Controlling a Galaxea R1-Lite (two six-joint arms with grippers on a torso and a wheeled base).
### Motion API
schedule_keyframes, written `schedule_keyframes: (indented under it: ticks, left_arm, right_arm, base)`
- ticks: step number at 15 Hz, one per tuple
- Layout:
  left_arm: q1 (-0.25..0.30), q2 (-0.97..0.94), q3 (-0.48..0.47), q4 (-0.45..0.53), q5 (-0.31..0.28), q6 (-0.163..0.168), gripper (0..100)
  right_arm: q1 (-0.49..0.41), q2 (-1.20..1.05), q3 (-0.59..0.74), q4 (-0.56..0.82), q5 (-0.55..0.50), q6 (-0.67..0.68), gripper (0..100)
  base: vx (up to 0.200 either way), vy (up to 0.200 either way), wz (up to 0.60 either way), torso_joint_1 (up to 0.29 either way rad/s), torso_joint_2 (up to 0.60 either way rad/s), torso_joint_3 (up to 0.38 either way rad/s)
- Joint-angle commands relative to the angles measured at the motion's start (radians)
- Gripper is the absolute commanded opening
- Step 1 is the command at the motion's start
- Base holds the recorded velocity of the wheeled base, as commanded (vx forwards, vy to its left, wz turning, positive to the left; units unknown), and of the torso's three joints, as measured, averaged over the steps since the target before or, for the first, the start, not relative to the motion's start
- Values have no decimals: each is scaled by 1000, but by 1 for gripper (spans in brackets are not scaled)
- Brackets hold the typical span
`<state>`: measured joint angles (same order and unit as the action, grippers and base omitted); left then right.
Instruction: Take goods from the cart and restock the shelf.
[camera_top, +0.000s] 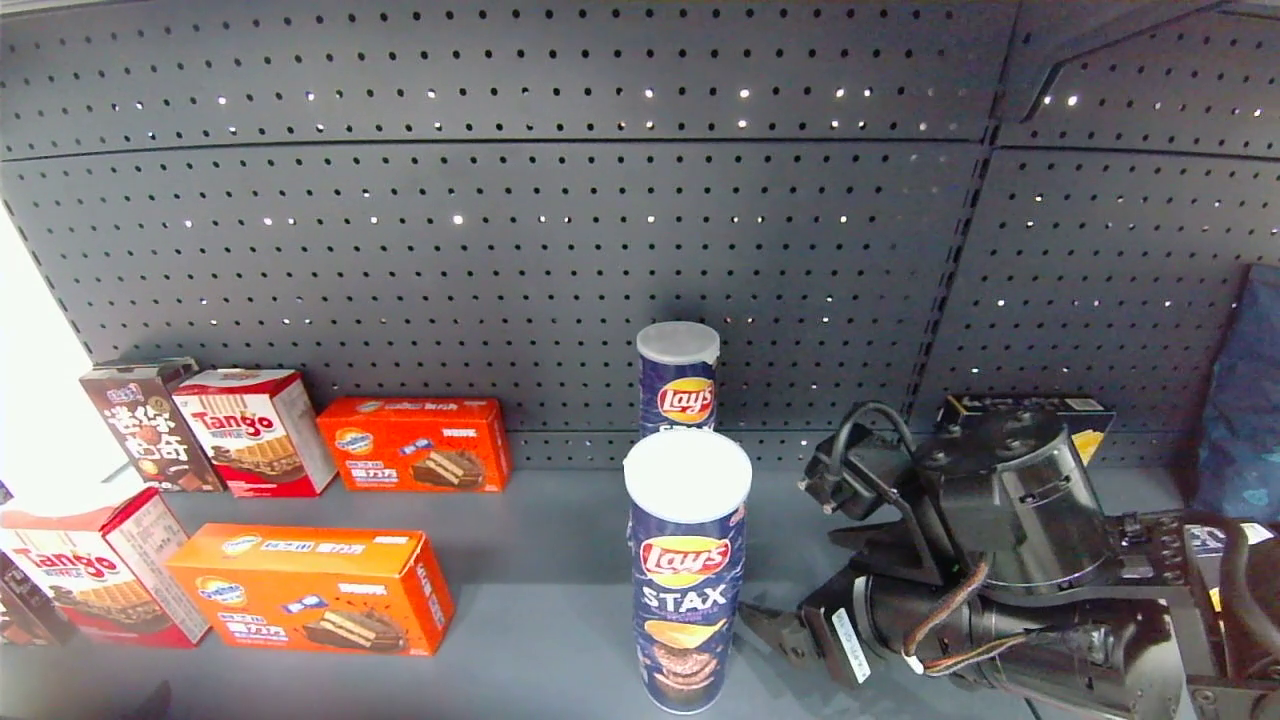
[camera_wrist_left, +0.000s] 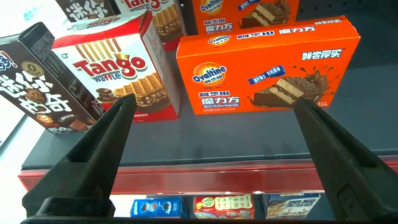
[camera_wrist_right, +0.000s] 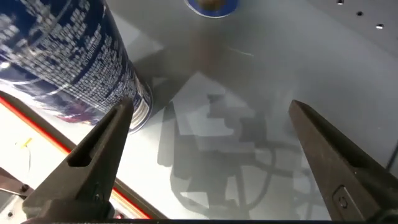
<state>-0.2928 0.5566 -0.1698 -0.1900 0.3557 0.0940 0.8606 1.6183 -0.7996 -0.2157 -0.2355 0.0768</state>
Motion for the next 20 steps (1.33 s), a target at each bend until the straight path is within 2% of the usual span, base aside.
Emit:
schedule_keyframes:
  ticks: [1,5,7,10,12,13,15,17,18,19,20]
  left_arm:
    - [0,0,1,0,0,0,100]
    - [1,-20,3,0,3,0,100]
    - [3,-41,24,1,3,0,100]
    - [3,-84,55,3,3,1,100]
    - [1,-121,70,9,3,3,100]
    - [1,-144,69,35,3,6,100]
    - [3,-176,69,73,3,12,100]
    - [1,-213,73,81,3,79,100]
    - [3,-242,78,109,3,99,100]
    - [1,-267,76,130,2,107,100]
    - [1,-317,75,169,2,130,100]
  right_arm:
    - [6,9,-1,-1,-1,0,100]
    - [-3,-63,11,-1,-7,8,100]
    - [-57,-166,19,-2,-36,9,100]
    - [-264,-411,95,-1,-38,8,100]
    - [-466,-643,238,1,-28,3,100]
    - [-562,-844,373,-1,-39,6,100]
    - [-598,-1114,565,9,-128,-3,100]
    - [-641,-1313,704,27,-185,-20,100]
    - [-683,-1410,740,96,-183,-22,100]
    - [-704,-1479,743,162,-180,-23,100]
    - [-710,-1523,750,222,-186,-15,100]
  base:
    - [0,0,0,0,0,0]
    - [0,0,0,0,0,0]
    - [0,0,0,0,0,0]
    - [0,0,0,0,0,0]
    - [0,0,0,0,0,0]
    - [0,0,0,0,0,0]
    - [0,0,0,0,0,0]
    - [0,0,0,0,0,0]
    - [0,0,0,0,0,0]
    - [0,0,0,0,0,0]
    - [0,0,0,0,0,0]
